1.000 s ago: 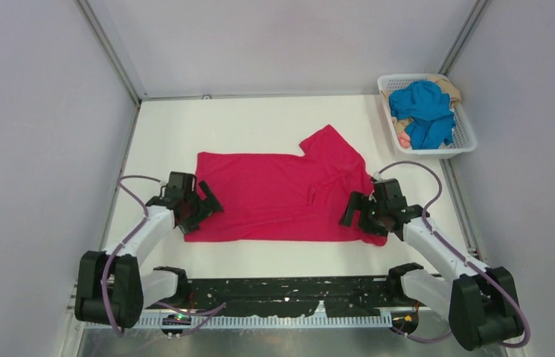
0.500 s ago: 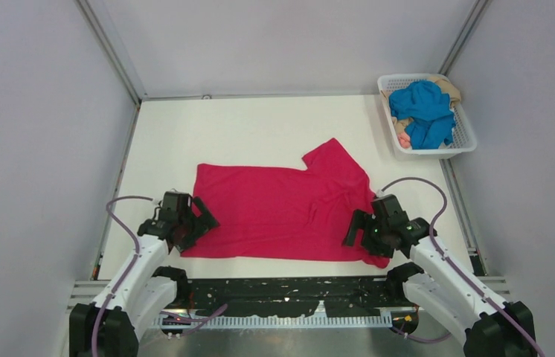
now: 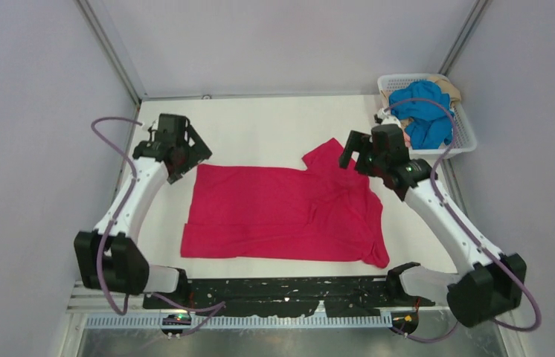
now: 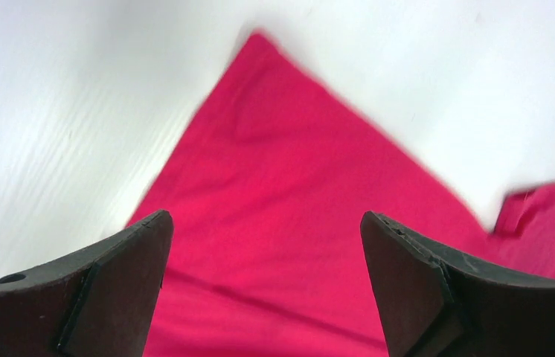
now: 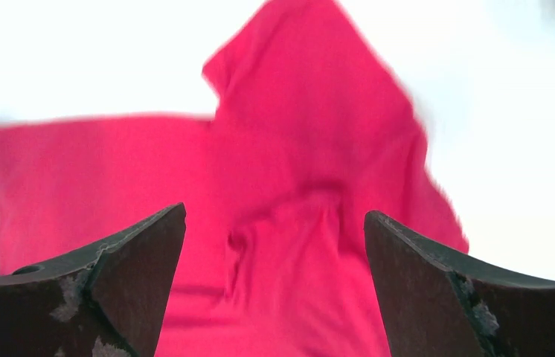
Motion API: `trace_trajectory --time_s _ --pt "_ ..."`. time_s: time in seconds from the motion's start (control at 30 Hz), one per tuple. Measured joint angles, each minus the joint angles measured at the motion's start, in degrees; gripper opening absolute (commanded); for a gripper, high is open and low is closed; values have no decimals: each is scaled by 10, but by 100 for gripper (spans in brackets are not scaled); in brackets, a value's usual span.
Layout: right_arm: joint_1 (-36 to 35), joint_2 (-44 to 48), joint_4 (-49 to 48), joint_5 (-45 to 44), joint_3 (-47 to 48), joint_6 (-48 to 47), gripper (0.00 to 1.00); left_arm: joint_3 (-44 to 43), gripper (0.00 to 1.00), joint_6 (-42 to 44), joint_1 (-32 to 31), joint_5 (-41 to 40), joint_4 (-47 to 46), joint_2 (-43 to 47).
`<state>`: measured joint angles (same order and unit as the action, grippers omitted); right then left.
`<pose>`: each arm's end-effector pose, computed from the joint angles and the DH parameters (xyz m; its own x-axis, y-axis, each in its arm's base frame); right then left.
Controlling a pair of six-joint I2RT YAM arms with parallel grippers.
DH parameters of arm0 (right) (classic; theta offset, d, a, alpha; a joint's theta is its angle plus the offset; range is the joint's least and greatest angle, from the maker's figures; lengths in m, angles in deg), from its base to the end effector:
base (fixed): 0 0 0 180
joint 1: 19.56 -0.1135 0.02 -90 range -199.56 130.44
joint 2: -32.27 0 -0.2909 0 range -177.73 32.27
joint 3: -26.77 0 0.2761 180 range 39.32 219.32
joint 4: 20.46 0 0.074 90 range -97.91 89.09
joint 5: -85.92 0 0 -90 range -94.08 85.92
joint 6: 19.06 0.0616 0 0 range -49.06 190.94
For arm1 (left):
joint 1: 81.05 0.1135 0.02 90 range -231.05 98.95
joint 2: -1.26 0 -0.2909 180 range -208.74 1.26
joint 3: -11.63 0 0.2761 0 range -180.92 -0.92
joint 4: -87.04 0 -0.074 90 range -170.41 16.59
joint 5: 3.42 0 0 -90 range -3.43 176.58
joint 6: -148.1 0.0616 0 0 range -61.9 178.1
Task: Fold and stack the t-shirts
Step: Grab the side of the flattened tshirt furthest away from the robot with both arms
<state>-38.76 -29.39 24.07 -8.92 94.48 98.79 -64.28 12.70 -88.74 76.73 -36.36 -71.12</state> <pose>0.2496 0.0814 0.3144 -0.6435 0.2688 -0.7167 0.0399 0.9468 0.3193 0.2873 -0.0282 0.3001 -0.5776 -0.6299 -0.5192 -0.5430 0.7714 -0.3318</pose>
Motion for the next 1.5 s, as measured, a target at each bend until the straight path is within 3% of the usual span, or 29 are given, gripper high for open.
trace_trajectory --time_s 0.13,0.33,0.53,0.7,0.83,0.93,1.07,1.5 --pt "17 -176 -33 -39 141 -52 95 -165 100 30 10 -20 13 -173" --pt "25 -427 -61 -69 367 -129 95 -301 100 51 38 -19 54 -351" --pt "30 -642 -18 -80 573 -140 95 -374 100 52 59 -9 97 -448" --pt "37 -758 24 -63 682 -124 95 -428 100 52 60 1 121 -502" --pt "40 -797 42 -46 707 -115 95 -435 87 50 60 17 134 -522" --pt "42 -799 57 -42 705 -115 96 -435 84 50 60 26 143 -529" --pt "43 -799 71 -54 702 -118 100 -433 85 49 60 31 150 -530" --pt "43 -778 60 -61 644 -121 92 -430 85 -12 60 44 184 -530"
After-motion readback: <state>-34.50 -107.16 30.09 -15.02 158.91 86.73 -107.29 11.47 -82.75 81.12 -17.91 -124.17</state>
